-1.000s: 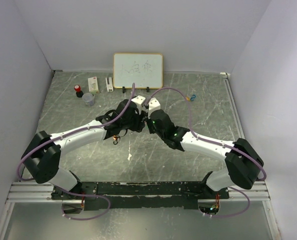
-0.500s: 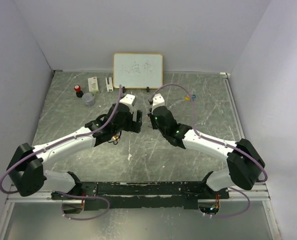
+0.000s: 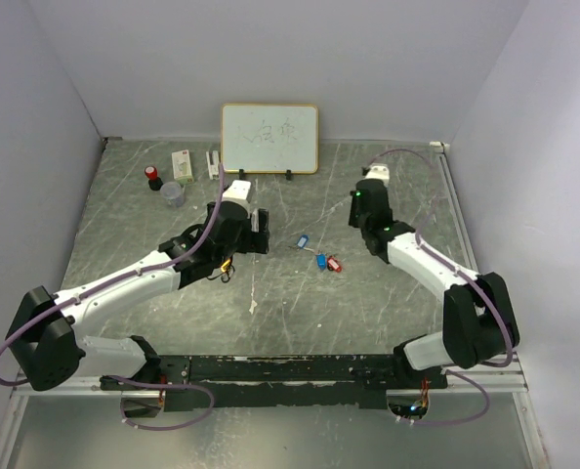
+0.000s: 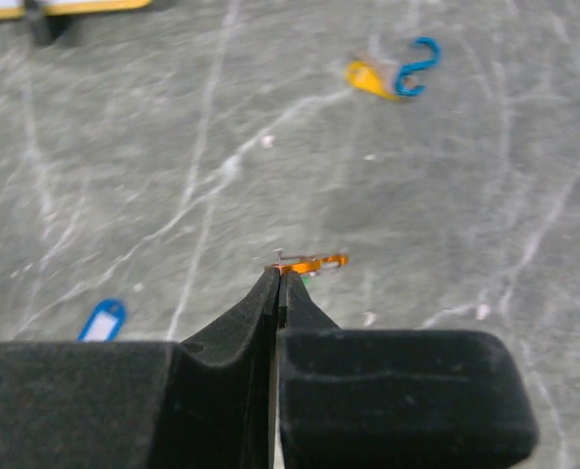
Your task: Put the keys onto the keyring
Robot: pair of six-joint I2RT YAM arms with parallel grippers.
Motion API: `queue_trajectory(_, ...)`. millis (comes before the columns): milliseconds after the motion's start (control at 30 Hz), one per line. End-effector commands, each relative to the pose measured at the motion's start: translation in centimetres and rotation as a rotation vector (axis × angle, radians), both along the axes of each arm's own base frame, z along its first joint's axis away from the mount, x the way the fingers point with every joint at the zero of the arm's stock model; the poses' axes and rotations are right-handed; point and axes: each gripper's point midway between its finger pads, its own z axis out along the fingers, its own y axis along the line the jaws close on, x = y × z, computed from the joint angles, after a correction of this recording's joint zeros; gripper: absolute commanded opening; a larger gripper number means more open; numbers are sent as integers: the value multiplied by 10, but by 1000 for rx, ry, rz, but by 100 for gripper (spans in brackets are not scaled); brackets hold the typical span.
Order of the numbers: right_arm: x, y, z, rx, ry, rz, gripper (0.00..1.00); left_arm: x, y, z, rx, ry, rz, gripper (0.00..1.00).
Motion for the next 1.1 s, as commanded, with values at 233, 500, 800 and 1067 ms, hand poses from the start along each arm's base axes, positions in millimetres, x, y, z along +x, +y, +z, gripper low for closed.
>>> queue_trajectory(233,36,-67,-28,118,76,-158,0,1,1,-9,6,18,10,100)
queue_trajectory(500,35,-88,-49,128,135,-220,0,1,1,-11,10,24,8,100)
queue_trajectory(800,34,-92,-44,106,129,-243,59,0,1,-12,11,26,6,100)
queue_trajectory(1067,15,-2,-35,81,140,1,72,2,-1,-17,18,33,4,100)
